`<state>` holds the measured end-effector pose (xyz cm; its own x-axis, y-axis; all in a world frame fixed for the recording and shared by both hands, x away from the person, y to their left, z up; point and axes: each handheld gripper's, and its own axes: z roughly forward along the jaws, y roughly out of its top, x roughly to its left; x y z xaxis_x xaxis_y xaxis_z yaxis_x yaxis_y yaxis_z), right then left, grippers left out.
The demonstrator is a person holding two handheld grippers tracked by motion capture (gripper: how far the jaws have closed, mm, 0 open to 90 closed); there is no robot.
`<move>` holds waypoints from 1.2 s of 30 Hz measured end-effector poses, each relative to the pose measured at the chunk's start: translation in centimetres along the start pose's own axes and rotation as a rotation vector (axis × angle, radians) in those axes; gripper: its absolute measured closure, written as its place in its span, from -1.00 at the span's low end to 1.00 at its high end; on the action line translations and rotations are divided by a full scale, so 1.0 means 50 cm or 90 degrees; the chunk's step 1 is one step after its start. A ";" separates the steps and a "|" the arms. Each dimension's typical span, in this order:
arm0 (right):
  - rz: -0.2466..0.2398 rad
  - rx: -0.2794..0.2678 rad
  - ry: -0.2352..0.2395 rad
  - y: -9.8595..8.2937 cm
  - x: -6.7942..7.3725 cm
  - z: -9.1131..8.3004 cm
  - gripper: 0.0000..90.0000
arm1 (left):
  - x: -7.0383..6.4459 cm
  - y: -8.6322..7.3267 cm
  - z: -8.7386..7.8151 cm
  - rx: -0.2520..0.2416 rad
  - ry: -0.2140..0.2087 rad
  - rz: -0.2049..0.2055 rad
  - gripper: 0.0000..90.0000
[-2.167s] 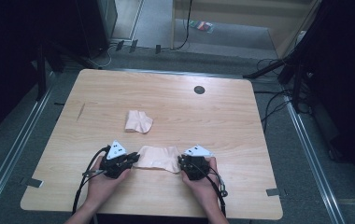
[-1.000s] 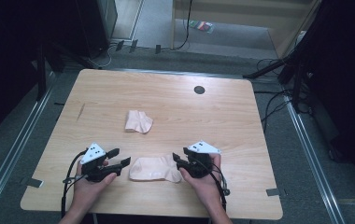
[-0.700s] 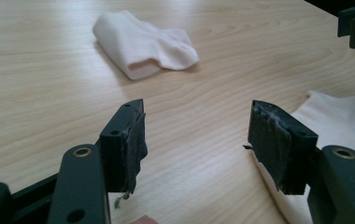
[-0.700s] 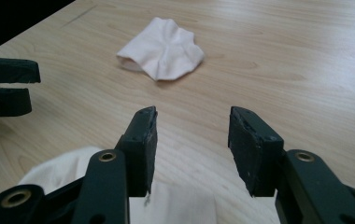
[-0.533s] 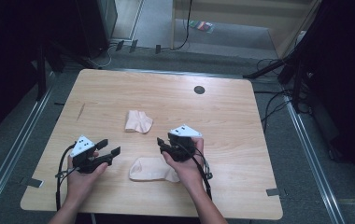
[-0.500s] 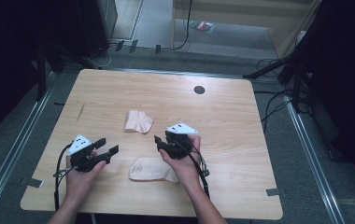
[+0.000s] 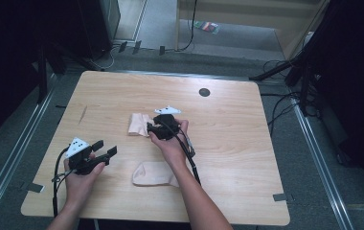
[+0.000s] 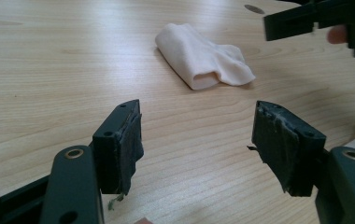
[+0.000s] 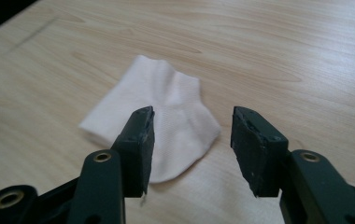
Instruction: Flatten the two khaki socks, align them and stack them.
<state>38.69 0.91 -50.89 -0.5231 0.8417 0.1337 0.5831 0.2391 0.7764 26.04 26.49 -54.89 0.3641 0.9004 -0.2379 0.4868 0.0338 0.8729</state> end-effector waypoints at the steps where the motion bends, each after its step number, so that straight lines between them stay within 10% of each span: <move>1: 0.005 0.011 -0.012 0.002 -0.007 0.018 0.08 | -0.002 -0.001 0.002 0.003 -0.001 0.005 -0.24; 19: -0.036 0.051 -0.043 -0.017 -0.008 0.088 0.40 | -0.008 -0.003 0.008 0.010 0.001 0.013 -0.20; 23: -0.064 0.054 -0.034 -0.021 0.003 0.084 0.93 | -0.008 -0.002 0.008 0.011 0.001 0.013 -0.19; 36: -0.039 0.022 0.023 0.022 0.028 0.011 0.97 | -0.009 -0.002 0.009 0.011 0.005 0.017 -0.14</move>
<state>38.93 2.60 -50.21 -0.5802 0.8073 0.1083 0.5701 0.3075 0.7619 26.18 25.86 -55.05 0.3714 0.9040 -0.2118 0.4913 0.0022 0.8710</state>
